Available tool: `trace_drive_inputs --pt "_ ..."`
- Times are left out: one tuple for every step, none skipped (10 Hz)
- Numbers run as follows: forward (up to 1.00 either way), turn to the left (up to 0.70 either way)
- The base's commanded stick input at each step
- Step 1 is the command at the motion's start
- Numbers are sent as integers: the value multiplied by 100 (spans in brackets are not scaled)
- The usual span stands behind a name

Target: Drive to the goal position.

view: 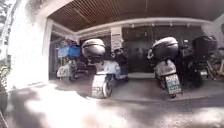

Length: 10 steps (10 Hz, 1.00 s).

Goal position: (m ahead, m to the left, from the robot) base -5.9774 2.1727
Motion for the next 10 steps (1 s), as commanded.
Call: trace_drive_inputs --pt "45 27" --pt "45 27" --pt "45 27" --pt "45 27" --pt "45 27" --pt "45 27" --pt "45 27" --pt "39 0" --pt "22 0" --pt "5 0"
